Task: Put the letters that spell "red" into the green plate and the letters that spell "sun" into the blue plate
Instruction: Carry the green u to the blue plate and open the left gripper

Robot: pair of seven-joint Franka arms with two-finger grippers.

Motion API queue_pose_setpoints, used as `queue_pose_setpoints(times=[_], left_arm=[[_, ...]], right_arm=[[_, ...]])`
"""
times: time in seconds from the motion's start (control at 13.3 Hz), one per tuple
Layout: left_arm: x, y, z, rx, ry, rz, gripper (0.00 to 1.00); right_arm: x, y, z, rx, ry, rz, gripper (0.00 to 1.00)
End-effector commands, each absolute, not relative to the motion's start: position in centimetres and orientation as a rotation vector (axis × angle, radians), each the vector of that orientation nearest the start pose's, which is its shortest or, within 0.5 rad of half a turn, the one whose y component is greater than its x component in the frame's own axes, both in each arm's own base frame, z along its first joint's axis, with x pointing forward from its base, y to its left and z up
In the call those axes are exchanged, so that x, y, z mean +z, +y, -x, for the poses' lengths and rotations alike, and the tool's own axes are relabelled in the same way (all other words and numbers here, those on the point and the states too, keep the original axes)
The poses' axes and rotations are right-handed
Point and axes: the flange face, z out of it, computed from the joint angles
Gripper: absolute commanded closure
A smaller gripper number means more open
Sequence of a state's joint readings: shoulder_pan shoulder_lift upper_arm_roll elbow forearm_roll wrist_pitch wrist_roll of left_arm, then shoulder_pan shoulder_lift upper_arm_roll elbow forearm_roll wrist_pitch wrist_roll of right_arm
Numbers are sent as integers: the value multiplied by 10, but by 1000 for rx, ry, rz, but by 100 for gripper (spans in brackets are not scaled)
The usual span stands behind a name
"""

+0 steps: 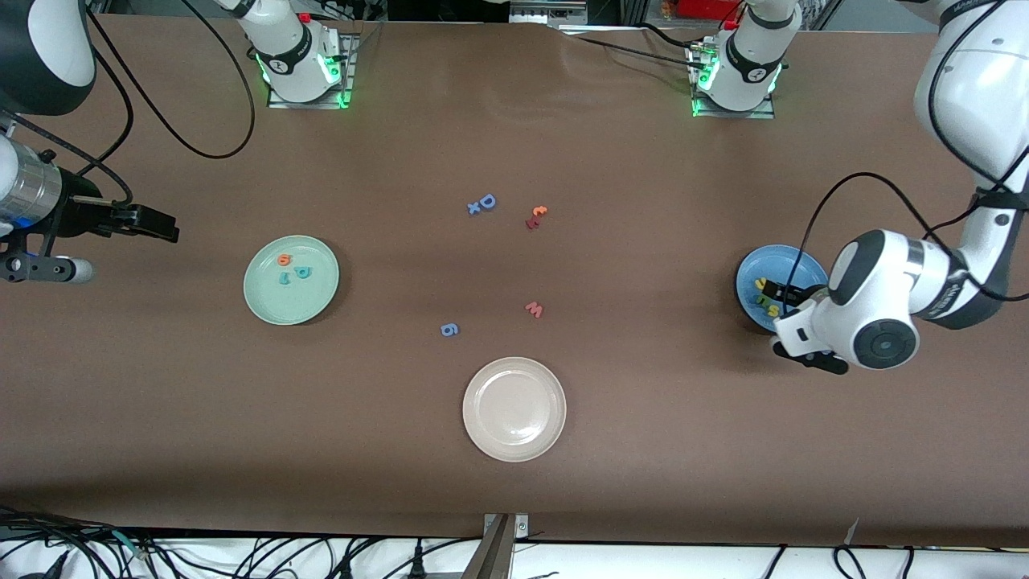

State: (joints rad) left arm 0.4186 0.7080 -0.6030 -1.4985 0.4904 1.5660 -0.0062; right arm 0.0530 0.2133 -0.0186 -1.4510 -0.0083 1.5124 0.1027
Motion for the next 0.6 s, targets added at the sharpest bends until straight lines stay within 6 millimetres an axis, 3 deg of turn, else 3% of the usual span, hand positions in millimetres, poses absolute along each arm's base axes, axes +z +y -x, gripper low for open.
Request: queue_pose_setpoints(times=[0.0,0.15,0.3,0.52], left_arm=[[317,4,-645,682,392,2914,0],[337,7,-641,678,357,2938,0],[362,-5,-635,686,335,2965,0],[402,-12,-626,630,263,2974,0]], right_arm=[[557,19,-600,226,82,3157,0],[559,16,-600,224,84,3155,0],[559,13,-599,226,108,3157,0],[589,11,-587,143,119,3168,0]])
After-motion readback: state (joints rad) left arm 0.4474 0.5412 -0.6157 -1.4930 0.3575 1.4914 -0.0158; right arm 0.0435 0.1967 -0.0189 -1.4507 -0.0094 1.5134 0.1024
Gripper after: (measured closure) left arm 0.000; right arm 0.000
